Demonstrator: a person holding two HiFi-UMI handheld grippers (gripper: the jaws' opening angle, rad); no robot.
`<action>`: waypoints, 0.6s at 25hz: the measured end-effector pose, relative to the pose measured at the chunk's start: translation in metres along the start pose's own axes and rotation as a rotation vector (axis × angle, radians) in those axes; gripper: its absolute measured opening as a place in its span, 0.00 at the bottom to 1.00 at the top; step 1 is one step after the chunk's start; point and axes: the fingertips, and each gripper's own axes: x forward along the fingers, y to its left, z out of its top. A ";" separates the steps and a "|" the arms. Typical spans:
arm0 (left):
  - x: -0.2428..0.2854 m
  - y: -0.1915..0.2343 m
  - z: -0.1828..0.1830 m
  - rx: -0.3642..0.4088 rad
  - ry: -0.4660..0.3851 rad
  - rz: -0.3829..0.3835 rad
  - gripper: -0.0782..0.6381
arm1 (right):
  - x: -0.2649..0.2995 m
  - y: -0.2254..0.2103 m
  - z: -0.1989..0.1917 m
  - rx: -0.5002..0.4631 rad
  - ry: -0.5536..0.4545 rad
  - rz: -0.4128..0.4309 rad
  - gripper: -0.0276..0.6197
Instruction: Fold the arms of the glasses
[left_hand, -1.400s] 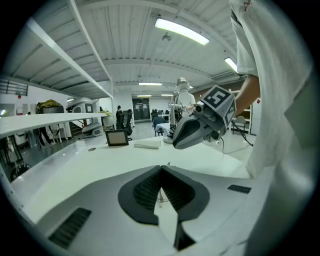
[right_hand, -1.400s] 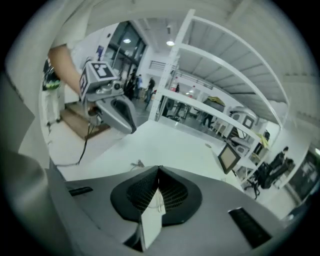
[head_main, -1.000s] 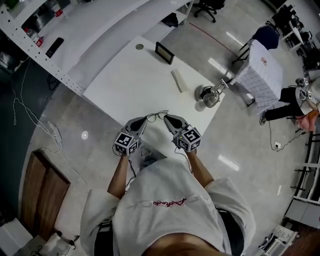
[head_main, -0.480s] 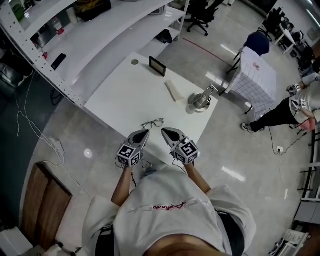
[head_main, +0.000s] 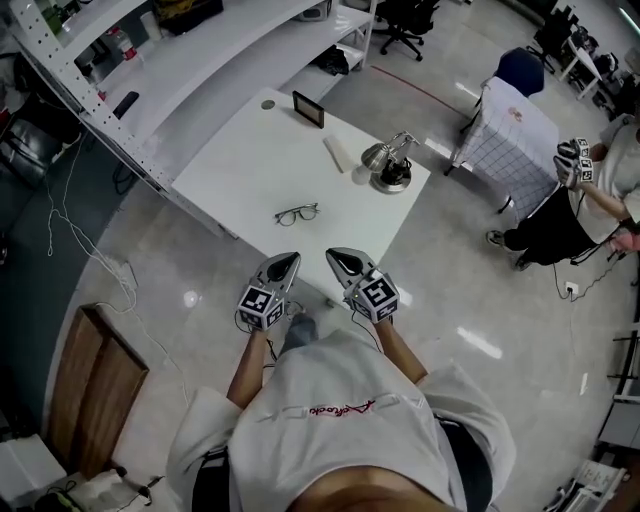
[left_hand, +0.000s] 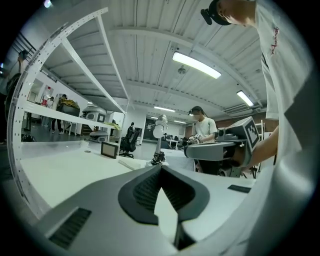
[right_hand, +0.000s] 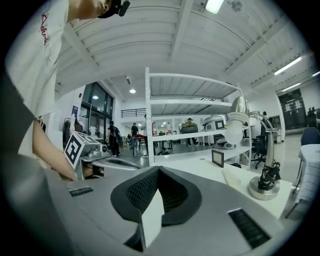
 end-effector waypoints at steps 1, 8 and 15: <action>-0.005 -0.008 -0.004 0.004 0.005 0.004 0.15 | -0.008 0.006 -0.002 0.000 0.002 0.003 0.05; -0.049 -0.069 -0.019 0.017 0.002 0.030 0.15 | -0.070 0.044 -0.016 -0.007 0.009 -0.001 0.04; -0.082 -0.106 -0.025 0.015 -0.033 0.058 0.15 | -0.105 0.076 -0.024 -0.055 0.012 0.016 0.04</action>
